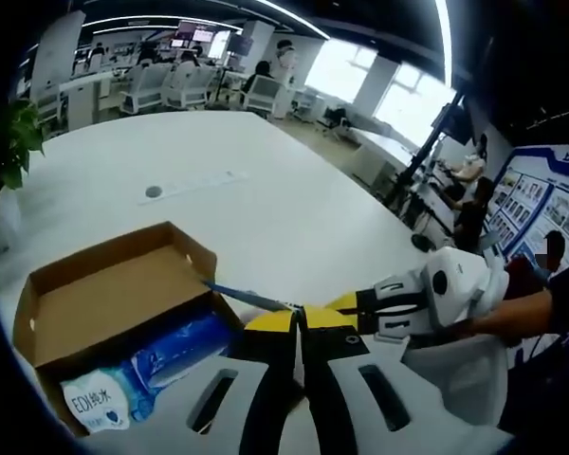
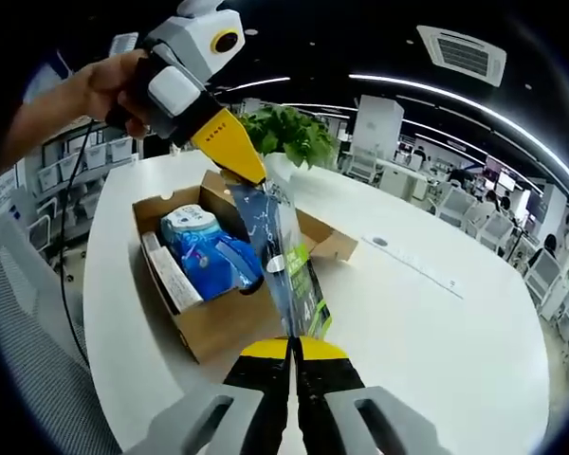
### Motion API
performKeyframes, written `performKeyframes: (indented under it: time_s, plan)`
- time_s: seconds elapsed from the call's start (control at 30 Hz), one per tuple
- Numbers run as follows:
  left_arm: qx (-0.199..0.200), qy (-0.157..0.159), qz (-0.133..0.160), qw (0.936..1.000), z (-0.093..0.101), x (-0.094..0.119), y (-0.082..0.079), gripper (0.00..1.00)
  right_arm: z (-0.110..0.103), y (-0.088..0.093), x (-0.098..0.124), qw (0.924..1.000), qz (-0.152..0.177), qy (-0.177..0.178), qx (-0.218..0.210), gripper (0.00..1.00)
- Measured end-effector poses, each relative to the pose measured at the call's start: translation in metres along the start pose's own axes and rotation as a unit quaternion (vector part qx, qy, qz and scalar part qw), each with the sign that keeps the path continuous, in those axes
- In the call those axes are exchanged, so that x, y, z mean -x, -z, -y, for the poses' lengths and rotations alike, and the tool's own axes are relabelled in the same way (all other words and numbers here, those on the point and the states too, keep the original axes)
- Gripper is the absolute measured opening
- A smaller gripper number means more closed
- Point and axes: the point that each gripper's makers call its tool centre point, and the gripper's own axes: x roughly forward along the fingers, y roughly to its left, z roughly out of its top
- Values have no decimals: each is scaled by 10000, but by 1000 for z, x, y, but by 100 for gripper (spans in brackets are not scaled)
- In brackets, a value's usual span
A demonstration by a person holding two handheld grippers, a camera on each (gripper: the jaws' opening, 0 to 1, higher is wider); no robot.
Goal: Operate the shoe box by opening the lid, removing the specified soft item, and placing it in the target area until the item is outside and the box remains undamaged.
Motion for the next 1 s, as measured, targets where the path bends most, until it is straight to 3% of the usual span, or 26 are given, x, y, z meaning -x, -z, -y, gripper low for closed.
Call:
performKeyframes:
  time_s: [0.4, 0.57, 1.0]
  plan:
    - [55, -98, -171, 9998, -2, -20, 20, 0, 0, 29, -6, 9992, -290, 33, -271, 0]
    - [64, -169, -181, 9997, -4, -22, 23, 0, 1, 31, -7, 9988, -355, 79, -337, 0]
    - [-66, -254, -319, 9991, -1, -41, 32, 0, -7, 4, -12, 9998, -27, 58, -163, 6]
